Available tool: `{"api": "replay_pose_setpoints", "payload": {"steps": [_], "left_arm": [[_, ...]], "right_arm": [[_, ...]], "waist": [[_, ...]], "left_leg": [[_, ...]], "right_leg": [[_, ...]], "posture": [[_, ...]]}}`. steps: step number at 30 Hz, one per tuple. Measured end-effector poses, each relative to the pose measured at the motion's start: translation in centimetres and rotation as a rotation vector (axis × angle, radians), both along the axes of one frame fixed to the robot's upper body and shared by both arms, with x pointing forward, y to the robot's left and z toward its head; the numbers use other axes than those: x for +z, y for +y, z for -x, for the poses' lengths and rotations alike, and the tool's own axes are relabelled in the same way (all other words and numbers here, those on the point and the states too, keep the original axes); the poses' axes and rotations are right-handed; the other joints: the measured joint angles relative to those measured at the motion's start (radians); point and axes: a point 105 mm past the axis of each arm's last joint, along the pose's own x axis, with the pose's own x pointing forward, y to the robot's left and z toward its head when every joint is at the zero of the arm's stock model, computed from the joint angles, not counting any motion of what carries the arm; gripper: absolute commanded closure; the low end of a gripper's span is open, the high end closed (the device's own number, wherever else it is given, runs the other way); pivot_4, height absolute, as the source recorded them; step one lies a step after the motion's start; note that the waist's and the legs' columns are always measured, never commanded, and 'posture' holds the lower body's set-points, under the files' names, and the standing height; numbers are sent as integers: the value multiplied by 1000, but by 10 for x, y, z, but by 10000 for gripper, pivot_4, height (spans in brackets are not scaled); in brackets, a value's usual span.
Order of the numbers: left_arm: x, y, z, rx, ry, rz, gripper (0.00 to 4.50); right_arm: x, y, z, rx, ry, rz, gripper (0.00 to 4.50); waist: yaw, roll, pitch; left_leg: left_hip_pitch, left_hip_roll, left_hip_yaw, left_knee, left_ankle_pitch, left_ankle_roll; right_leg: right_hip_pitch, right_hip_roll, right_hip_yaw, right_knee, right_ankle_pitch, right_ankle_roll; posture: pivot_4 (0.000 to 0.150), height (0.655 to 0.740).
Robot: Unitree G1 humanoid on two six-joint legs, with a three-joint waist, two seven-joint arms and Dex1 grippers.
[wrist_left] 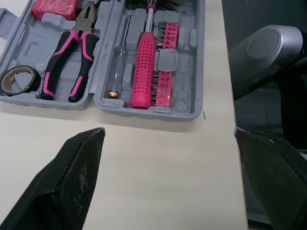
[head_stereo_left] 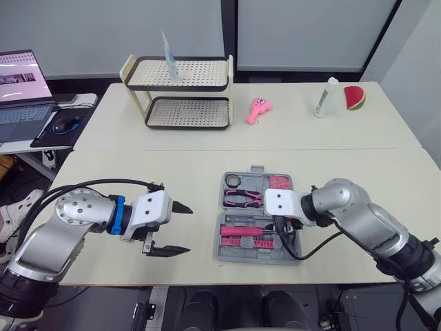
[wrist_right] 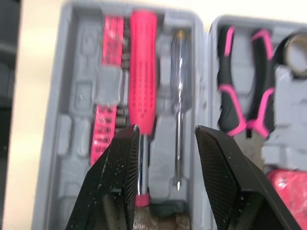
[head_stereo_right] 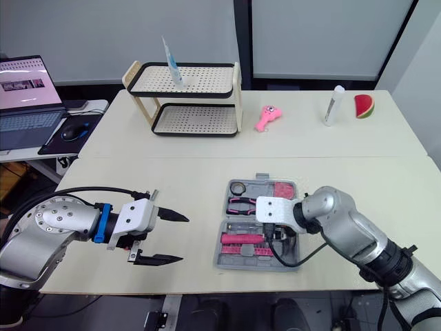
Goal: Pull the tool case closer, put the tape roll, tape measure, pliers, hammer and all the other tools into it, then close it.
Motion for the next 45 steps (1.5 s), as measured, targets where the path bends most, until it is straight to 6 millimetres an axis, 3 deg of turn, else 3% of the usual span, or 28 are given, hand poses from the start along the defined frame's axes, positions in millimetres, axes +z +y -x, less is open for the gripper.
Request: {"api": "replay_pose_setpoints", "payload": {"steps": [5,9,22,33,41,45], "left_arm": [[0,0,0,3,-1,0,0],[0,0,0,2,-1,0,0],[-2,-1,3,1,6,0,0],[-5,0,4,2,14,1,0],[-11,4,4,50,20,28,0],[-8,18,-4,184,-8,100,0]], "right_arm": [[2,6,3,25,1,-42,38780],[-8,11,6,48,4,-49,44832],[-47,7,-4,20,20,28,44832],[-61,6,-4,65,-44,70,44832],[-58,7,-3,62,-65,1,44832],[-36,11,0,41,-80,-137,44832]], "waist": [[0,0,0],[0,0,0],[-1,0,0],[0,-5,-3],[0,-9,-7],[0,-8,-6]], "left_leg": [[0,0,0,0,0,0],[0,0,0,0,0,0],[0,0,1,1,0,0],[4,0,1,0,0,0],[5,0,1,0,0,0],[3,0,0,0,0,0]], "right_leg": [[0,0,0,0,0,0],[0,0,0,1,0,0],[-1,0,0,2,0,0],[2,0,0,2,0,0],[2,0,0,2,0,0],[1,0,0,2,0,0]], "posture": [[1500,7290],[1500,7290],[1500,7290],[1500,7290],[1500,7290],[1500,7290]]}}
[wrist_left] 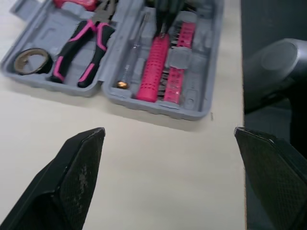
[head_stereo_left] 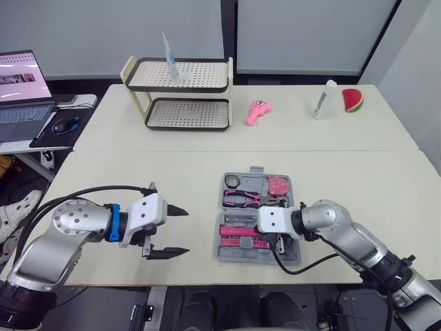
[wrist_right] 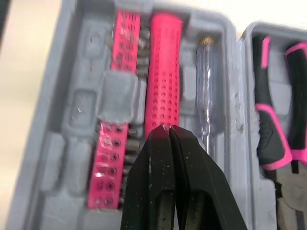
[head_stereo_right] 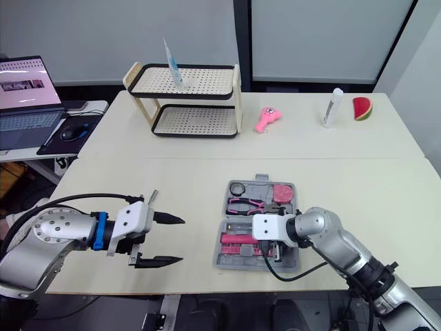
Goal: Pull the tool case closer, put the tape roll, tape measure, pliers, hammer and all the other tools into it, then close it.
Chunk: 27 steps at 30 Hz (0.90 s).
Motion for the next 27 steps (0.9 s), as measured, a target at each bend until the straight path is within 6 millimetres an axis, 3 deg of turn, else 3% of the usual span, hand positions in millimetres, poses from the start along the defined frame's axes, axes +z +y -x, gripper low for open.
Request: {"api": "replay_pose_setpoints", "payload": {"steps": [2,4,11,14,16,18,20,23,27], "left_arm": [[5,13,-6,118,-37,79,0],[8,33,-14,270,-78,154,0],[9,124,-23,787,-184,316,0],[1,161,-15,959,-198,338,0],[-18,194,5,1124,-177,347,0],[-35,207,19,1218,-146,356,0],[-48,216,30,1298,-134,379,0],[-64,225,46,1372,-99,374,0],[-76,225,60,1400,-71,359,0]], "right_arm": [[25,-5,-1,-37,-44,-103,44832],[46,-23,-5,-112,-103,-173,44832],[68,-123,0,-447,-160,-257,44832],[62,-166,10,-596,-156,-260,44832],[43,-201,27,-739,-130,-288,44832],[24,-216,38,-824,-87,-302,44832],[10,-226,47,-899,-91,-331,44832],[-6,-234,56,-959,-82,-334,38719],[-10,-240,59,-977,-99,-330,31929]], "waist": [[1,0,0],[2,0,0],[7,-1,0],[6,-2,-1],[4,-3,-2],[0,-3,-2],[0,-4,-3],[1,-4,-4],[2,-4,-4]], "left_leg": [[0,0,0,0,0,0],[0,0,-1,0,0,0],[0,-1,0,0,0,0],[1,-1,0,-1,0,0],[3,0,1,-3,0,0],[4,0,3,-3,0,0],[7,0,3,-3,0,0],[10,0,4,-3,0,0],[14,0,4,-5,0,0]], "right_leg": [[0,0,0,0,0,0],[1,0,-1,-1,0,0],[2,-1,-1,-2,0,0],[3,-1,-1,-2,0,0],[4,-2,0,-3,0,0],[4,-4,2,-3,0,0],[5,-5,2,-2,0,0],[8,-5,3,-2,0,0],[12,-6,4,-5,0,0]], "posture": [[1500,7290],[1500,7290],[1500,7290],[1500,7290],[1500,7290],[1500,7290],[1500,7290],[1500,7290],[1500,7290]]}}
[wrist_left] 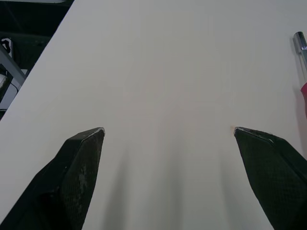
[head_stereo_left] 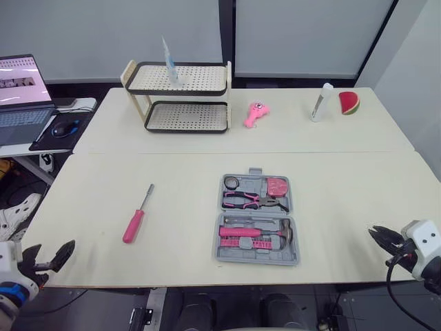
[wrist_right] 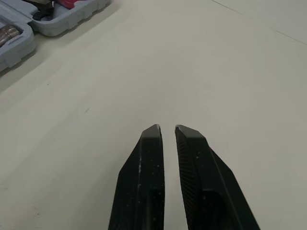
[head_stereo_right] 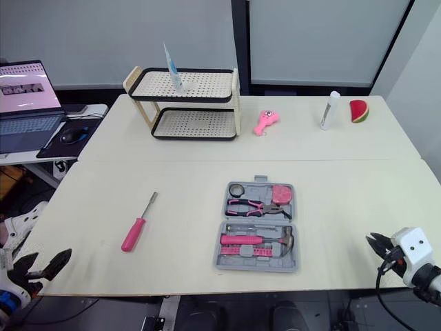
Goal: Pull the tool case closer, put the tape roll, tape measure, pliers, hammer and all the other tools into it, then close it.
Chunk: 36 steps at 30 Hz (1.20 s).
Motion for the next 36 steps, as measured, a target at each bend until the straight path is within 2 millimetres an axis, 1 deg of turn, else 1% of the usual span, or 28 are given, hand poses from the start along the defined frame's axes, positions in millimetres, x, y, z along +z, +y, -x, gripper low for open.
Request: {"api": "replay_pose_setpoints", "payload": {"steps": [2,6,10,12,14,15,17,19,21,23,25,29,31,34,36], "left_arm": [[-3,0,4,4,12,5,0],[-3,-1,6,0,13,4,0],[-2,-2,6,-5,9,2,0],[-2,-2,6,-10,10,4,0],[-1,-3,7,-20,10,5,0],[0,-4,6,-27,8,3,0],[2,-6,5,-38,2,-3,0],[3,-8,6,-49,6,-11,0],[2,-10,10,-65,19,-13,0],[5,-13,8,-84,14,-22,0],[8,-15,8,-99,13,-33,0],[10,-22,15,-135,40,-47,0],[17,-31,12,-174,27,-44,0],[30,-50,-2,-242,-12,-25,0],[36,-64,-17,-273,-36,-8,0]], "right_arm": [[0,0,1,4,2,1,28229],[2,1,-1,22,5,1,20835],[10,11,-5,97,14,7,13644],[18,19,-10,156,16,18,8217],[30,29,-17,221,6,26,1186],[36,36,-19,267,8,35,500],[48,50,-23,359,8,52,500],[61,70,-26,464,6,57,500],[80,99,-33,606,-7,46,500],[97,123,-37,713,-37,39,500],[107,140,-40,790,-48,31,500],[102,156,-40,870,14,1,500],[98,160,-38,891,39,-3,500],[95,164,-38,905,51,-8,500],[93,166,-38,916,59,0,500]], "waist": [[1,0,0],[1,0,0],[1,0,-1],[1,0,-1],[1,0,-1],[1,0,-1],[1,0,-1],[0,0,-1],[-4,0,0],[-1,0,0],[1,0,-1],[12,-3,-1],[17,-3,-1],[21,-2,-1],[22,-2,-1]], "left_leg": [[0,0,0,0,0,0],[0,0,0,0,0,0],[0,0,0,0,0,0],[0,0,0,0,0,0],[0,0,0,0,0,0],[0,0,0,0,0,0],[0,0,-1,0,0,0],[0,0,-1,0,0,0],[0,0,0,0,0,0],[0,0,-2,0,0,0],[-1,0,-5,-1,0,0],[-4,-2,-8,0,-1,-1],[-4,-2,-8,0,-1,-1],[-4,-2,-9,0,-1,-1],[-4,-2,-9,0,-1,-1]], "right_leg": [[0,0,0,0,0,0],[1,-1,0,-1,0,0],[1,-1,0,-2,0,0],[1,-1,0,-2,0,0],[1,-1,0,-2,0,0],[1,-1,0,-2,0,0],[1,-1,-1,-3,0,0],[2,-1,-1,-3,0,0],[1,-1,0,-3,0,0],[2,-2,-1,-5,0,0],[3,-2,-2,-9,0,0],[4,-4,-5,-12,0,0],[4,-5,-5,-12,0,0],[5,-5,-6,-11,0,0],[5,-5,-6,-11,0,0]], "posture": [[1500,7290],[1500,7290],[1500,7290],[1500,7290],[1500,7290],[1500,7290],[1500,7290],[1500,7290],[1500,7290],[1500,7290],[1500,7290],[1500,7290],[1500,7290],[1500,7290],[1500,7290]]}}
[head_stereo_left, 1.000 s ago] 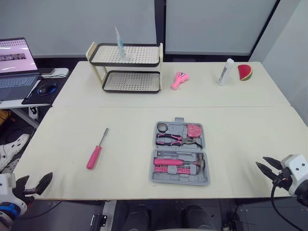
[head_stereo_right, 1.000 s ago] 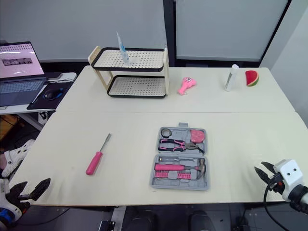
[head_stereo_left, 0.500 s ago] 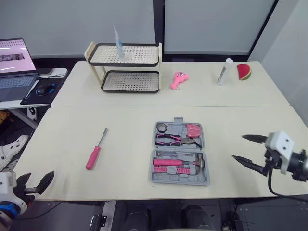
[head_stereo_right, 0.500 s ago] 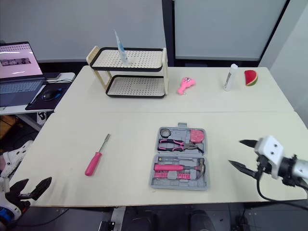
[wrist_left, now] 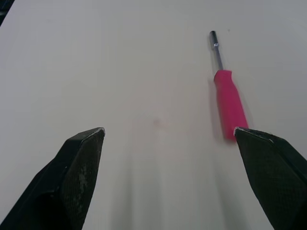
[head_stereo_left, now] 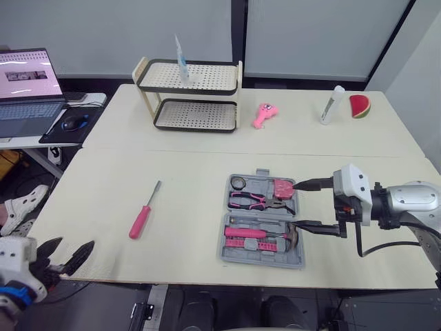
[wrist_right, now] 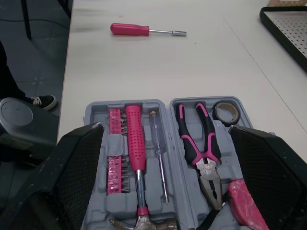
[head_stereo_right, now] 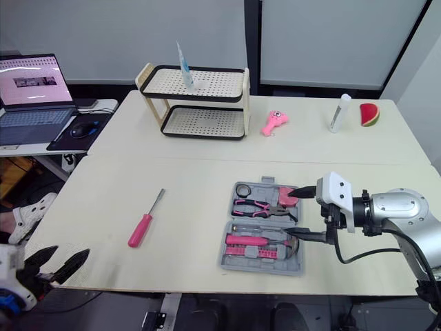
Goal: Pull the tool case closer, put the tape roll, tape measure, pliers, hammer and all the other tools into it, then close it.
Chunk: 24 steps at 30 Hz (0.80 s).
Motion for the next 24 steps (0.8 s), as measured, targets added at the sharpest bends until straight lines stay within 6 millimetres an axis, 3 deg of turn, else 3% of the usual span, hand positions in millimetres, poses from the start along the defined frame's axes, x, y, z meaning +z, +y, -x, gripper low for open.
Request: {"api": "replay_pose_setpoints", "payload": {"steps": [4,12,17,24], "left_arm": [[5,-23,-25,-26,-3,22,0],[-10,-43,-73,27,89,3,0],[-26,-59,-90,14,151,-11,0],[-48,-69,-95,8,228,-23,0]], "right_arm": [[-4,4,1,11,8,10,500],[-7,12,5,23,7,27,500],[-6,14,7,27,8,33,500],[-6,14,9,26,11,40,500]], "waist": [[-1,0,0],[-3,0,0],[-3,0,0],[-3,0,0]], "left_leg": [[0,0,0,0,0,0],[0,1,0,1,0,0],[0,1,0,1,0,0],[0,0,0,1,0,0]], "right_leg": [[0,1,0,0,0,0],[0,3,0,1,0,0],[0,3,0,1,0,0],[0,3,0,1,0,0]], "posture": [[1500,7290],[1500,7290],[1500,7290],[1500,7290]]}}
